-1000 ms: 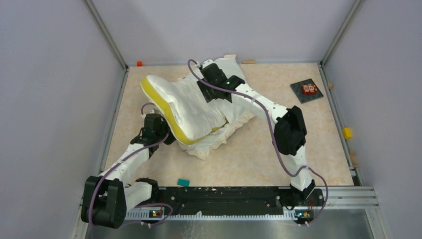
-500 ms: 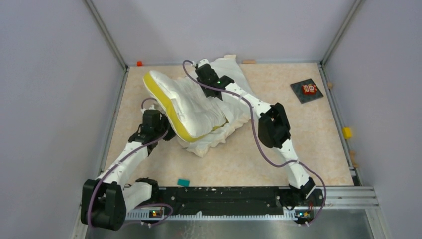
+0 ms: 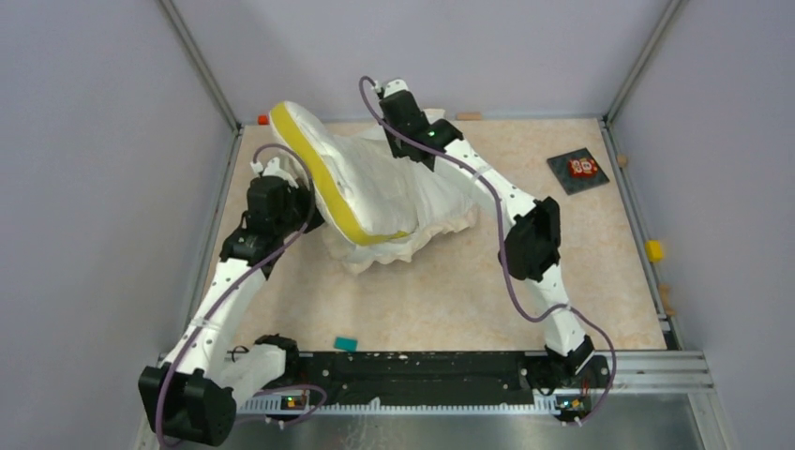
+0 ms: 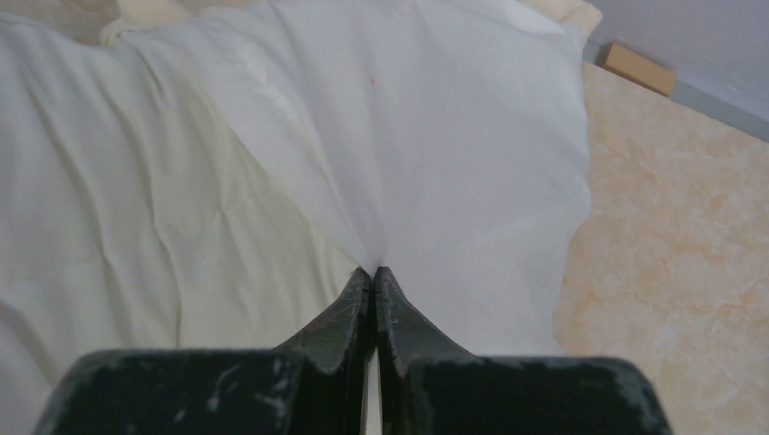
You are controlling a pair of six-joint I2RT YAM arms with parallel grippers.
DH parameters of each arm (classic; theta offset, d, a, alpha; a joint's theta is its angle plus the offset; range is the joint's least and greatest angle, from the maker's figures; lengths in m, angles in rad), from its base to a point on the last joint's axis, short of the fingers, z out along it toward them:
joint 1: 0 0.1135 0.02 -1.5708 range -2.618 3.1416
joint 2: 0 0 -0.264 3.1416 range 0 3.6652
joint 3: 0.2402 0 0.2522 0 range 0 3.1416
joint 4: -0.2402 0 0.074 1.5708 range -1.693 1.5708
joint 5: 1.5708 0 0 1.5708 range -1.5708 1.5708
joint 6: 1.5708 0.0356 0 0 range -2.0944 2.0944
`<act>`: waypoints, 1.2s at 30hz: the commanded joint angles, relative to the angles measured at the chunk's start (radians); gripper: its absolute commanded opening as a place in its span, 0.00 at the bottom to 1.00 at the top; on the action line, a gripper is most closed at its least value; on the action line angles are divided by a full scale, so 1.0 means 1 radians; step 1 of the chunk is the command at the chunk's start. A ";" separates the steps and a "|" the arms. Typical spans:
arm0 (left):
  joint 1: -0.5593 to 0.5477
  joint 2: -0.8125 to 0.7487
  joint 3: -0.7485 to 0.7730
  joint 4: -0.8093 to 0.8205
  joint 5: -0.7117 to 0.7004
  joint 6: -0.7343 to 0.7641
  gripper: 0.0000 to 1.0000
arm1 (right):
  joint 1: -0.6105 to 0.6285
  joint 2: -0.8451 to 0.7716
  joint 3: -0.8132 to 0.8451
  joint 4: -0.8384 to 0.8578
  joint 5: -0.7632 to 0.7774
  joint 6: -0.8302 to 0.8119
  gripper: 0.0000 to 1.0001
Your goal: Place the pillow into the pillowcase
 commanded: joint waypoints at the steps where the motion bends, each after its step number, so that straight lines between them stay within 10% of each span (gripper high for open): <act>1: 0.002 -0.083 0.266 0.099 0.039 0.106 0.00 | -0.015 -0.181 0.102 -0.021 -0.108 0.061 0.00; 15: -0.018 0.190 0.855 0.414 0.349 0.066 0.00 | -0.075 -0.369 0.099 0.111 -0.278 0.187 0.00; 30: -0.346 0.636 1.582 0.165 0.235 0.220 0.00 | -0.247 -0.430 0.017 0.206 -0.478 0.331 0.00; 36: -0.350 0.599 1.443 0.278 0.100 0.232 0.00 | -0.273 -0.509 -0.087 0.217 -0.551 0.343 0.00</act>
